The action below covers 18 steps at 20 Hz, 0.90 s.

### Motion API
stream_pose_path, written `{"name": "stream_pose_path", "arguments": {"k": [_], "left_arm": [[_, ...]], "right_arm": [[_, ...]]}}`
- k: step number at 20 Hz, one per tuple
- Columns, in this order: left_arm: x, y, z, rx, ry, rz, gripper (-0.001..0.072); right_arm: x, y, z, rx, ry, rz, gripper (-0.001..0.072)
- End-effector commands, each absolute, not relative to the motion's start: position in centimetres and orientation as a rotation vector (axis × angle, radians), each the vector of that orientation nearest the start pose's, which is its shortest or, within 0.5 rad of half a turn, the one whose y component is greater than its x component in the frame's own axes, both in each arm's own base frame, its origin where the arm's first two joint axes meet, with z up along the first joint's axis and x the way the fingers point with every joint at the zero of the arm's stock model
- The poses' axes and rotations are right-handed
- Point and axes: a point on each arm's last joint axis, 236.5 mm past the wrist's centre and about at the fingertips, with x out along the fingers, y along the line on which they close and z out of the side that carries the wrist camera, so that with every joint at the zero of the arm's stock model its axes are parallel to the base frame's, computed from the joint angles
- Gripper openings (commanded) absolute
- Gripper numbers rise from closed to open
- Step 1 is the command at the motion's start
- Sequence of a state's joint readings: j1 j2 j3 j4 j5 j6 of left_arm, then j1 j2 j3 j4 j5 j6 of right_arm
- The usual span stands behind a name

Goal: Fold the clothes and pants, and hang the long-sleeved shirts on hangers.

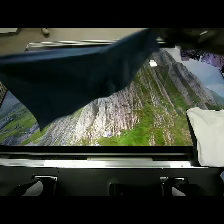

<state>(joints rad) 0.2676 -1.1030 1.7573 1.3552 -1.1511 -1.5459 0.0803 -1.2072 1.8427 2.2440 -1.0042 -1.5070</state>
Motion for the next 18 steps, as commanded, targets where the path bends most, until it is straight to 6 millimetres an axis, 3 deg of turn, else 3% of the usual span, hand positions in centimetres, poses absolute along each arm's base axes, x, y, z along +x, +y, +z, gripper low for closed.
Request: {"name": "stream_pose_path", "arguments": {"k": [1,3,5,7,8,10,13,16,18], "left_arm": [[32.5,6.2,44.7,-0.066,0.231,0.158,0.0015],[27.9,6.0,47.4,-0.062,0.147,0.201,0.0015],[24.8,6.1,49.0,-0.063,0.086,0.241,0.0015],[23.8,6.4,49.4,-0.062,0.069,0.265,0.0015],[24.3,6.5,49.1,-0.065,0.079,0.264,0.0015],[26.5,6.7,47.4,-0.082,0.136,0.248,0.0015],[32.5,6.8,41.6,-0.136,0.304,0.193,0.0015],[39.9,8.1,32.0,-0.185,0.550,0.176,0.0015],[44.7,8.5,24.7,-0.207,0.711,0.164,0.0016]], "right_arm": [[31.1,11.6,50.1,0.438,0.107,0.481,0.0027],[25.8,9.7,52.6,0.425,0.018,0.422,0.0027],[22.5,7.8,54.5,0.438,-0.071,0.362,0.0027],[21.7,6.6,55.5,0.460,-0.121,0.326,0.0027],[22.4,6.4,55.5,0.464,-0.123,0.317,0.0027],[26.0,6.5,54.2,0.472,-0.070,0.302,0.0027],[36.0,7.0,48.2,0.500,0.116,0.257,0.0027],[47.1,7.8,39.3,0.536,0.298,0.218,0.0027],[53.6,8.8,31.9,0.573,0.415,0.214,0.0027]]}}
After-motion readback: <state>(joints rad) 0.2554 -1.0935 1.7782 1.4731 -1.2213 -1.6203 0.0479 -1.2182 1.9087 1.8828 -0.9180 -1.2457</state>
